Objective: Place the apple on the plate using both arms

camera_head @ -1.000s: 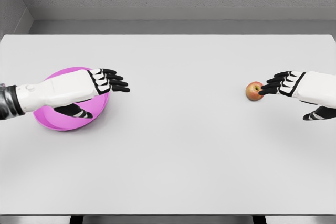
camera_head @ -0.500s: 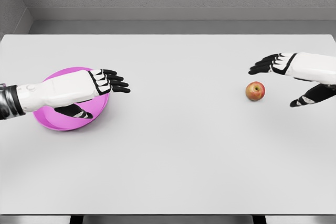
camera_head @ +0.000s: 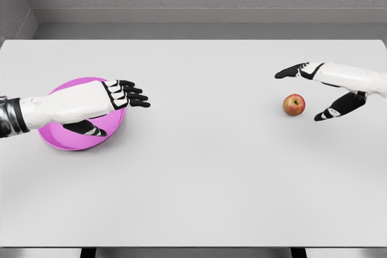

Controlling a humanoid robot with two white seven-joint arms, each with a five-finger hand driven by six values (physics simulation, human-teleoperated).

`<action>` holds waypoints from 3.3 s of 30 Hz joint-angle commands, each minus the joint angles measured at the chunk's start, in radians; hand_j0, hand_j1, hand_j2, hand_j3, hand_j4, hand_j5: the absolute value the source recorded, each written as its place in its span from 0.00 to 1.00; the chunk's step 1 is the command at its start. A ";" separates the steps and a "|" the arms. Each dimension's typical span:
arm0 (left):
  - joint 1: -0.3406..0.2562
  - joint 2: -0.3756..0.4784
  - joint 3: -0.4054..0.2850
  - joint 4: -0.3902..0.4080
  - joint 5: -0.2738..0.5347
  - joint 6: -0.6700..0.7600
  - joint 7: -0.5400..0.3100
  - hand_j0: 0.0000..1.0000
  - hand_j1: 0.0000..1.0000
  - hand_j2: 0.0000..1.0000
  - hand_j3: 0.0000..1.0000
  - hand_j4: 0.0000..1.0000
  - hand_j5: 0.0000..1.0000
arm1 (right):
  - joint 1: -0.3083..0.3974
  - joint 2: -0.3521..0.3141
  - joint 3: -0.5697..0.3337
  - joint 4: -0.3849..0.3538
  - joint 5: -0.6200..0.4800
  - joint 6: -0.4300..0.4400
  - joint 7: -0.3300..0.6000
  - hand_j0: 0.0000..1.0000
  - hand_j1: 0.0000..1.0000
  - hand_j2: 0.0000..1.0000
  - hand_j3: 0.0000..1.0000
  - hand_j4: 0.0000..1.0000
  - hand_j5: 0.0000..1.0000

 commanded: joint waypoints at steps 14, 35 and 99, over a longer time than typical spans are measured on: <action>-0.002 0.001 0.001 0.001 0.007 0.001 0.002 1.00 1.00 1.00 1.00 1.00 1.00 | -0.018 0.074 0.049 0.128 0.087 0.003 0.000 1.00 1.00 1.00 1.00 1.00 1.00; 0.000 -0.008 -0.001 0.003 -0.001 0.001 0.000 1.00 1.00 1.00 1.00 1.00 1.00 | -0.057 0.197 0.067 0.298 0.197 0.046 0.000 1.00 1.00 1.00 1.00 1.00 1.00; -0.002 -0.022 0.001 0.003 -0.001 0.001 -0.021 1.00 1.00 1.00 1.00 1.00 1.00 | -0.149 0.272 0.165 0.139 -0.016 0.003 0.000 0.68 0.68 0.68 0.68 0.68 0.68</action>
